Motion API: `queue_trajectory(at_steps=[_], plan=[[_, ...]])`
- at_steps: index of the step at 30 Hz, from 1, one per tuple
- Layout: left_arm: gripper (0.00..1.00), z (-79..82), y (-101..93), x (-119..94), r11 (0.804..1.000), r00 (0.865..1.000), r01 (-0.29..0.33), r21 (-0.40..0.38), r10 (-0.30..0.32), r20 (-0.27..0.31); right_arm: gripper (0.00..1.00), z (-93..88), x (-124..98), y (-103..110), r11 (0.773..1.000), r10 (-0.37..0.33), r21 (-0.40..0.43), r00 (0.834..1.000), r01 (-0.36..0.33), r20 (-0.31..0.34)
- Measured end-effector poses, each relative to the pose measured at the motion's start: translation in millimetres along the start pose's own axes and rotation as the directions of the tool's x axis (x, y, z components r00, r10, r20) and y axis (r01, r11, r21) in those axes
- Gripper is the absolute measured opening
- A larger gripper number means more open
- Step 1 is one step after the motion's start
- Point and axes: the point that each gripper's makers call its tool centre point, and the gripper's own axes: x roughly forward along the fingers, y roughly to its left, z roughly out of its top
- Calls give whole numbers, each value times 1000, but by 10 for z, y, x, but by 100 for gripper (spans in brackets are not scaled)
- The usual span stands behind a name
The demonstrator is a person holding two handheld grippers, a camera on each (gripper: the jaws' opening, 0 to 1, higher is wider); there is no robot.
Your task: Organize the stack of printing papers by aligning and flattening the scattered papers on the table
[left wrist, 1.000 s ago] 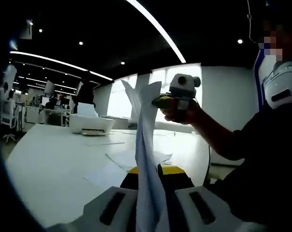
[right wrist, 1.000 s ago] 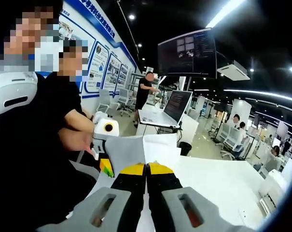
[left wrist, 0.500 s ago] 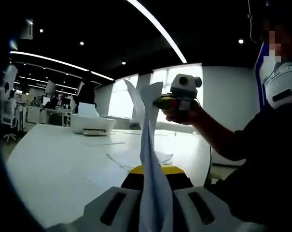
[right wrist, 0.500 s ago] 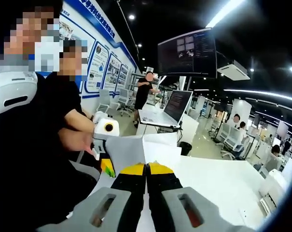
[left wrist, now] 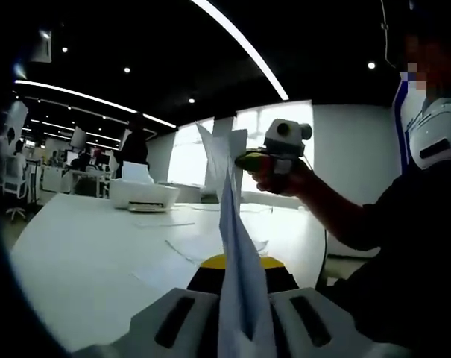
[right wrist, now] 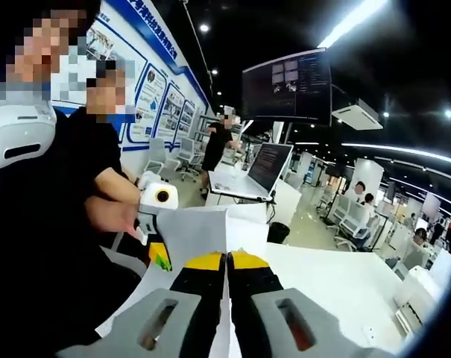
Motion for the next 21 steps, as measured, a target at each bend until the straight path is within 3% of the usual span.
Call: queue_trajectory(at_steps=[15, 21], plan=[[6, -2, 67, -52, 1000, 1000, -19, -7, 19, 3, 0, -8, -215, -296, 990, -140, 30, 990, 139, 35], [6, 1, 70, -66, 1000, 1000, -25, -8, 25, 3, 0, -3, -242, -306, 987, -160, 34, 986, 159, 46]])
